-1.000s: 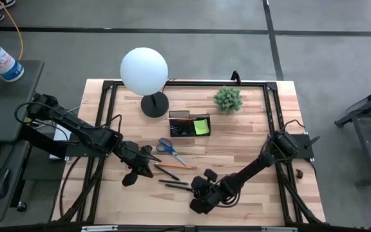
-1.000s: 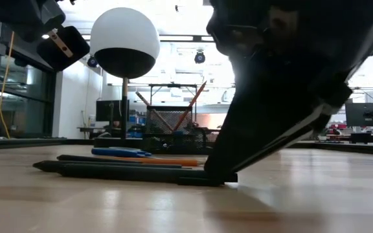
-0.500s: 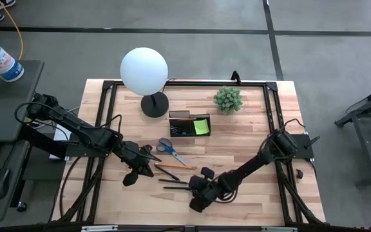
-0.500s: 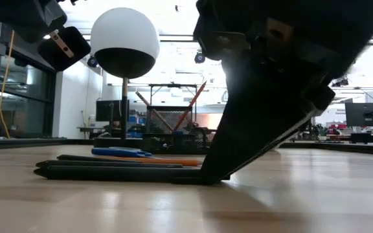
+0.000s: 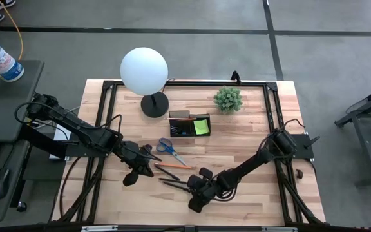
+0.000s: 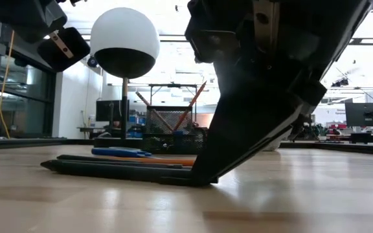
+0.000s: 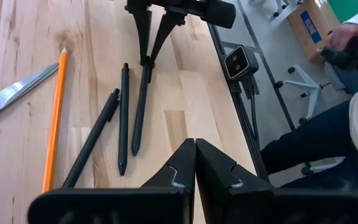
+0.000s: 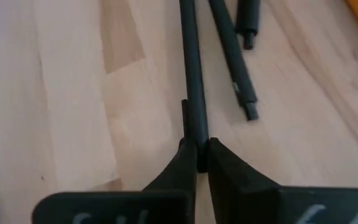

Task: Pick and place office supplies into organizer
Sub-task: Put the bottom center black pen into the desk organizer

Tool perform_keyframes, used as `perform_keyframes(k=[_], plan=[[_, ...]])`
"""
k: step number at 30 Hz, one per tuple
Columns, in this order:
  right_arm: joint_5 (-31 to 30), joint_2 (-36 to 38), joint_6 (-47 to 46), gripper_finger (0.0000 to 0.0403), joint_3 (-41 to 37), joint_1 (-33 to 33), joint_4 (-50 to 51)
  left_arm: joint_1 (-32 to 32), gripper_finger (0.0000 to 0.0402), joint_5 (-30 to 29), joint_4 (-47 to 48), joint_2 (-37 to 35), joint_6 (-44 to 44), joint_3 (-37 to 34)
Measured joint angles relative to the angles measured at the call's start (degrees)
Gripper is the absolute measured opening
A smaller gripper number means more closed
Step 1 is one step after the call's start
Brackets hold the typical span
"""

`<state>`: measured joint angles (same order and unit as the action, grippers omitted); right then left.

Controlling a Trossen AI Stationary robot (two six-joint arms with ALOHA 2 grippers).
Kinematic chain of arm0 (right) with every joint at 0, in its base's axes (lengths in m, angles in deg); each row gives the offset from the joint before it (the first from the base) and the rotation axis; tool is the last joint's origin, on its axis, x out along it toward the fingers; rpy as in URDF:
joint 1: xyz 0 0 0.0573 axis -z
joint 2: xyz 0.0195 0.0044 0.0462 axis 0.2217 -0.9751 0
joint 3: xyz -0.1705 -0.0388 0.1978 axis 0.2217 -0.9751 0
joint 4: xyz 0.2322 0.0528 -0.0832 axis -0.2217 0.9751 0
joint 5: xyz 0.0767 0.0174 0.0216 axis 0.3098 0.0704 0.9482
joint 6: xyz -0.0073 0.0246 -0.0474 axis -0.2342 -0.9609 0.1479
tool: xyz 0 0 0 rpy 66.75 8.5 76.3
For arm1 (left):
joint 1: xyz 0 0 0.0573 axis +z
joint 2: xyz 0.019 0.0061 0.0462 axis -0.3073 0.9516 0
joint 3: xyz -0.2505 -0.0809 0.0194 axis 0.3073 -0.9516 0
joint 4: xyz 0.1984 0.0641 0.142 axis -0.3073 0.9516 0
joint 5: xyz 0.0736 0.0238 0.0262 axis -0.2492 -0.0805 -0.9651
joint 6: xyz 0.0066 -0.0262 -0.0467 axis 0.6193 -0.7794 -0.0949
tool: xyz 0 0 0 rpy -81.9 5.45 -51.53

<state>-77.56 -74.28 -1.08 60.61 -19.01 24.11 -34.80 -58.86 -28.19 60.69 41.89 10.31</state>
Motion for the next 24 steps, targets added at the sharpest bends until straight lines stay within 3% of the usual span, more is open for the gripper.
perform_keyframes(k=[7,24], plan=[[3.2,3.9,1.9,0.0003,-0.3,-0.8,3.8,0.0,0.0001,1.2,0.4,0.0,-0.3,0.0],[0.7,6.7,1.2,0.0001,-0.2,-0.7,5.9,0.0,0.0001,3.0,1.7,0.0,-0.6,0.0]])
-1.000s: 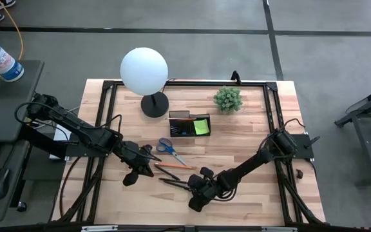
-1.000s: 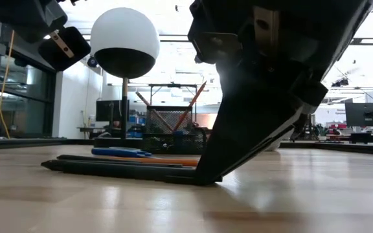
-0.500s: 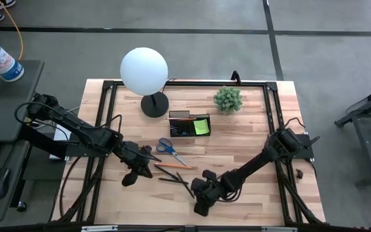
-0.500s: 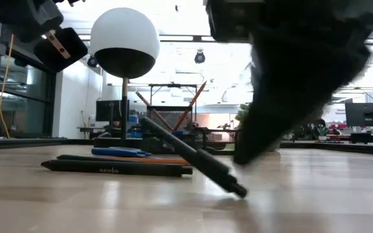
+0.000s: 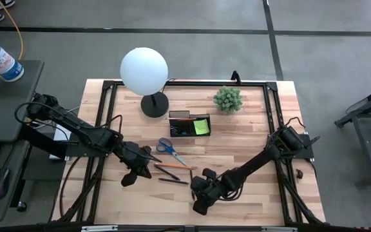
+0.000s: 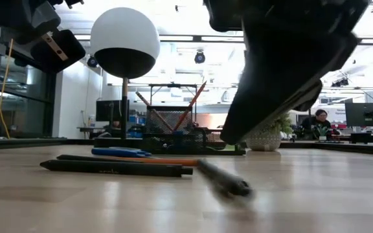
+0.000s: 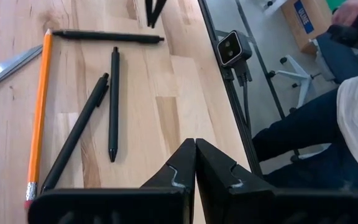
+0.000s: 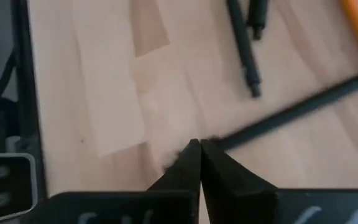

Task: Pick and place office supplies into organizer
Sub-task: Put the bottom center black pen into the desk organizer

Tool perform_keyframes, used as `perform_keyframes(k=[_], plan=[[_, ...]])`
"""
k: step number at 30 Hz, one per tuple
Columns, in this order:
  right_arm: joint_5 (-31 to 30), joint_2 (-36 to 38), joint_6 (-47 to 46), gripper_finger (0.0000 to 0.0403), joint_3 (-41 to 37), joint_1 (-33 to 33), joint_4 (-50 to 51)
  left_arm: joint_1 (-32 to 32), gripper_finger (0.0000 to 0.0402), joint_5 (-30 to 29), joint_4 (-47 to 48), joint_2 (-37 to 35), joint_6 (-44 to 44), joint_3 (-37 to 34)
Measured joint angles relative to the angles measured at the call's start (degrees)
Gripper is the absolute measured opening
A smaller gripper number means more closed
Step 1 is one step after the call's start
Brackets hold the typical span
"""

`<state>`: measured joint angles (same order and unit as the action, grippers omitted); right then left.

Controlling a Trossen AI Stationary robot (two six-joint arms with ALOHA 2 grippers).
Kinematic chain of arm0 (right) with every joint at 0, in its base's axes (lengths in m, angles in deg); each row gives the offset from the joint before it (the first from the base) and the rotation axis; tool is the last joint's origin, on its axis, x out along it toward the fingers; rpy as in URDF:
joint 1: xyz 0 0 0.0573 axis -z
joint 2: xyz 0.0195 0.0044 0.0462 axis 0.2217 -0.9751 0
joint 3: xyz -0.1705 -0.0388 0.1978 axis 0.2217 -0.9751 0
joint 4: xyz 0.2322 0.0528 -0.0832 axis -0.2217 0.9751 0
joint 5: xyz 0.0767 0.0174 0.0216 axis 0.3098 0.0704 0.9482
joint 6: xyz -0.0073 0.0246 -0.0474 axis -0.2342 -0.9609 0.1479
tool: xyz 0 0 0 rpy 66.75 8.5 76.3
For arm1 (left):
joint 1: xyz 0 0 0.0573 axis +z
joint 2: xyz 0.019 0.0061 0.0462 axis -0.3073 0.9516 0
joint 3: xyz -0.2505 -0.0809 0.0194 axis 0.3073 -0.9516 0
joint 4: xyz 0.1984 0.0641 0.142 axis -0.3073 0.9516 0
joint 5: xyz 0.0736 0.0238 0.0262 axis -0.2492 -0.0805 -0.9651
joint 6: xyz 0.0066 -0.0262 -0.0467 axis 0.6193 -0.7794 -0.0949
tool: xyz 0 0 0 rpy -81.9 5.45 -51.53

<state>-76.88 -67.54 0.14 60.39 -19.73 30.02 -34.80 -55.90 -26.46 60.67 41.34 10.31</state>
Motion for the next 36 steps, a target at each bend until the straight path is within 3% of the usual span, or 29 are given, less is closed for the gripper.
perform_keyframes(k=[10,14,27,36], plan=[[6.7,0.0,-4.9,0.0000,0.0,1.9,-0.2,0.0,0.0001,-1.3,0.0,0.0,0.5,0.0],[6.1,0.1,1.1,0.0004,0.1,2.7,-2.7,0.0,0.0001,-2.2,0.0,0.0,0.7,0.0],[2.2,0.2,18.6,0.0141,0.1,8.0,-3.4,0.0,0.0001,-2.4,0.0,0.0,1.0,0.0],[1.1,0.0,21.7,0.0165,0.1,8.2,-4.3,0.0,0.0001,-3.0,0.0,0.0,1.2,0.0]])
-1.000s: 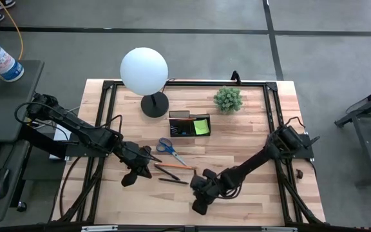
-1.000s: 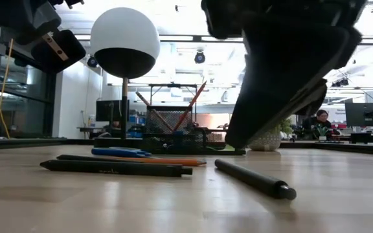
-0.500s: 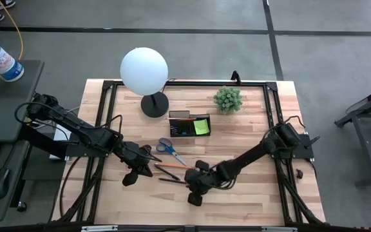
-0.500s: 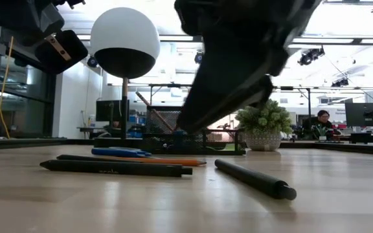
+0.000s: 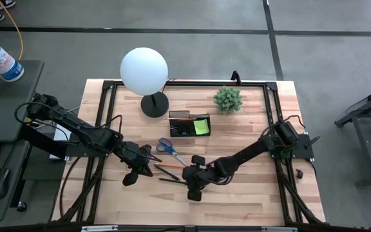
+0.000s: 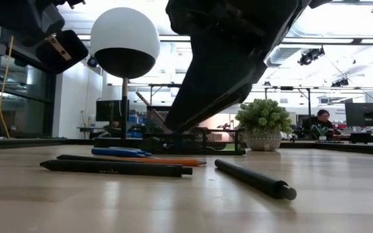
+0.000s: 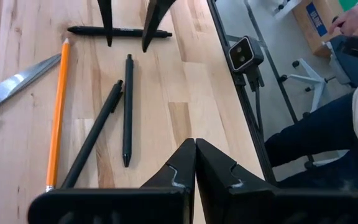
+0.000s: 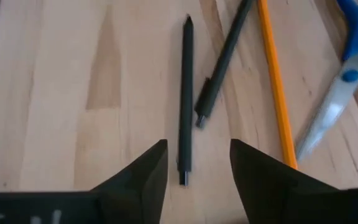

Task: Pick and place office supplies into organizer
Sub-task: Put the bottom center black pen into the desk organizer

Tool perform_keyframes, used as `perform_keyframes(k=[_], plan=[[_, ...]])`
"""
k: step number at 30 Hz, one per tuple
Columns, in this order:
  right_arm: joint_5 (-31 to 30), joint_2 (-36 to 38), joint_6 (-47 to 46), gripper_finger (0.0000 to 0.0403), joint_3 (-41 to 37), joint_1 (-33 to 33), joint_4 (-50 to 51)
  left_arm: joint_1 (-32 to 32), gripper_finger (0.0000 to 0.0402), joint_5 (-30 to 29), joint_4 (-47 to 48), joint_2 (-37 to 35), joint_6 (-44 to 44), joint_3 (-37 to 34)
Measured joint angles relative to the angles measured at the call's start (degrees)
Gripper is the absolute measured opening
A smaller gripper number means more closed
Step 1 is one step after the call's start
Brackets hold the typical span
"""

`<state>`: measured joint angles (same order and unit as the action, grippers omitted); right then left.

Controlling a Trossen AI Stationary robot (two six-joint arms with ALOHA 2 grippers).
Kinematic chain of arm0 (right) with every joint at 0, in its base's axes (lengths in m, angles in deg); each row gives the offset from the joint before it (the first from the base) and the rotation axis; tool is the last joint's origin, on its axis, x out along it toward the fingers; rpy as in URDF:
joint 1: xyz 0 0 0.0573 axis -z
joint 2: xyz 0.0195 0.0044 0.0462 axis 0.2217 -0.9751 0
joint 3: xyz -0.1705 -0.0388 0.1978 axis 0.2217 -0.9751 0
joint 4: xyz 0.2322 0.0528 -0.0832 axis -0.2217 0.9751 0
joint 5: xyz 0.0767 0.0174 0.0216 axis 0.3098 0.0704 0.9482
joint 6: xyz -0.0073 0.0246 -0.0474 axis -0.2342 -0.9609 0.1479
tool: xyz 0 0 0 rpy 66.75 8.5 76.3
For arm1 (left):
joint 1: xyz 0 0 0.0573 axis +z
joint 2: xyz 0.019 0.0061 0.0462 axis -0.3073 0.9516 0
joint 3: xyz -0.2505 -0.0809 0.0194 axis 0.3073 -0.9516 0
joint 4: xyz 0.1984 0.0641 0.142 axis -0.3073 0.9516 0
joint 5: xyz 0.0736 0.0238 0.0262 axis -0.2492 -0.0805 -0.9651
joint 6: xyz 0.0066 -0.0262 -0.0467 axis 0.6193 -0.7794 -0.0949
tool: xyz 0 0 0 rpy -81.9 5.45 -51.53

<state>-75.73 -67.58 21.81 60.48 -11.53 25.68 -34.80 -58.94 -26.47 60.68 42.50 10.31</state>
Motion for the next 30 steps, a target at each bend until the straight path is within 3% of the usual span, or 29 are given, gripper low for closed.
perform_keyframes(k=[11,16,30], plan=[[0.1,-1.1,3.4,0.0143,1.8,-0.2,-0.3,0.0,0.0001,-0.9,0.4,0.0,0.9,0.0],[2.4,-3.6,1.5,0.0147,2.4,-0.3,-1.8,0.0,0.0001,-1.9,0.7,0.0,0.9,0.0],[1.7,-7.8,1.4,0.0138,5.1,-0.4,1.7,0.0,0.0001,-1.9,1.3,0.0,0.9,0.0]])
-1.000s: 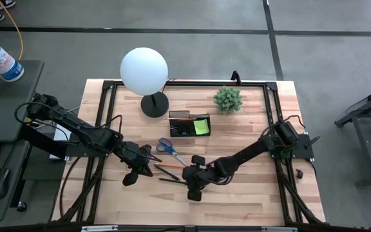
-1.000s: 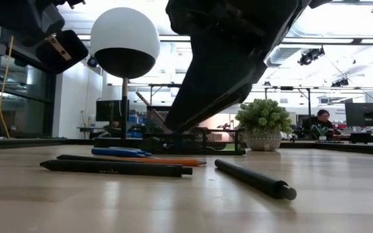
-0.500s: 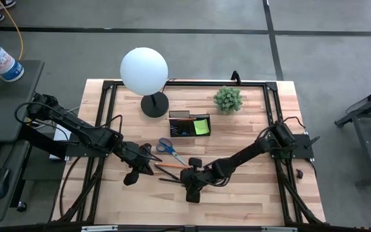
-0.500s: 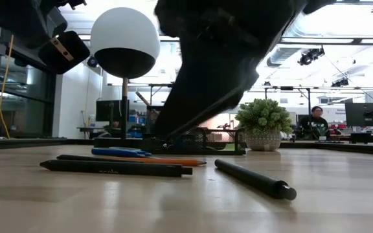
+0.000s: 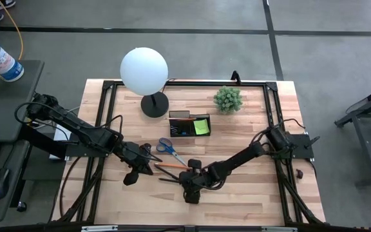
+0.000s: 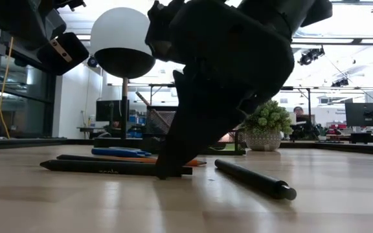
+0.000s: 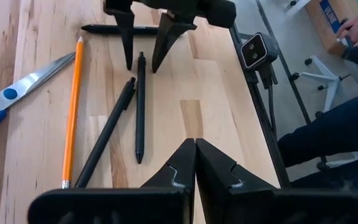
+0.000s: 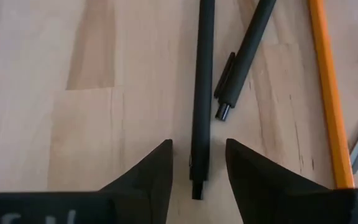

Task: Pick and place office supplies into organizer
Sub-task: Put the bottom center black pen into the desk organizer

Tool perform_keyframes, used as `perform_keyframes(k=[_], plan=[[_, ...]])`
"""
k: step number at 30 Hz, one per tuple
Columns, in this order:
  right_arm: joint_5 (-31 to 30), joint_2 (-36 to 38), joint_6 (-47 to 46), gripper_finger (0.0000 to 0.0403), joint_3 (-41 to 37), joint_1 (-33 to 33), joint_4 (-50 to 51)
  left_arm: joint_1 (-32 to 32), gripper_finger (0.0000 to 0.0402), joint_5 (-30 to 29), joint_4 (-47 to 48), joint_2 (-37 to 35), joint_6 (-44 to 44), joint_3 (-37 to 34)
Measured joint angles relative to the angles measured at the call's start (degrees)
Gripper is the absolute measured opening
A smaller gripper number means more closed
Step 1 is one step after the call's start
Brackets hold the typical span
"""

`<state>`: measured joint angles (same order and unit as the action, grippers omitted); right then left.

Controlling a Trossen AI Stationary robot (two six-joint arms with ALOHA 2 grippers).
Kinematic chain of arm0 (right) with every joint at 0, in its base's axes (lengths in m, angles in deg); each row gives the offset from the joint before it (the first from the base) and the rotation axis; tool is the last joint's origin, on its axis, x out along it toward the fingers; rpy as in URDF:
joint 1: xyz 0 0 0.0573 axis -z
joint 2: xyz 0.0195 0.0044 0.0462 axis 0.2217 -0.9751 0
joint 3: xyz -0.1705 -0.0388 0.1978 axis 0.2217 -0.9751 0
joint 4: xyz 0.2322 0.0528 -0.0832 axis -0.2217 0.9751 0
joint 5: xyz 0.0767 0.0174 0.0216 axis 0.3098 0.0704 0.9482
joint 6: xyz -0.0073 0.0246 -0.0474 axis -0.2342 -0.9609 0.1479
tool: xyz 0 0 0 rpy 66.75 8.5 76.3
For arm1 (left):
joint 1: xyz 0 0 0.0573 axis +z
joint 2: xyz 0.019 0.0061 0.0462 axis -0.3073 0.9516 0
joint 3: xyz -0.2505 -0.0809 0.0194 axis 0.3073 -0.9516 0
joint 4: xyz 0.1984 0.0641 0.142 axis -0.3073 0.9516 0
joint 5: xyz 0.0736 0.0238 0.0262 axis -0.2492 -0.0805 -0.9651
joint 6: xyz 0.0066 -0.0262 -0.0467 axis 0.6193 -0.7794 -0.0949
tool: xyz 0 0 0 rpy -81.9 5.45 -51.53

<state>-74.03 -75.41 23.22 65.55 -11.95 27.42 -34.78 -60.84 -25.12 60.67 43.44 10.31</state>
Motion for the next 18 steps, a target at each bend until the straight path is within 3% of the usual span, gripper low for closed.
perform_keyframes(k=[5,11,18], plan=[[0.1,-0.6,-2.2,0.0116,0.1,-0.2,1.2,0.0,0.0001,0.0,0.0,0.0,0.0,0.0],[1.1,-0.6,-2.5,0.0020,0.1,0.0,2.1,0.0,0.0001,0.0,0.0,0.0,0.0,0.0],[2.1,-0.7,-5.8,0.0012,0.1,0.1,2.1,0.0,0.0001,0.0,0.0,0.0,0.0,0.0]])
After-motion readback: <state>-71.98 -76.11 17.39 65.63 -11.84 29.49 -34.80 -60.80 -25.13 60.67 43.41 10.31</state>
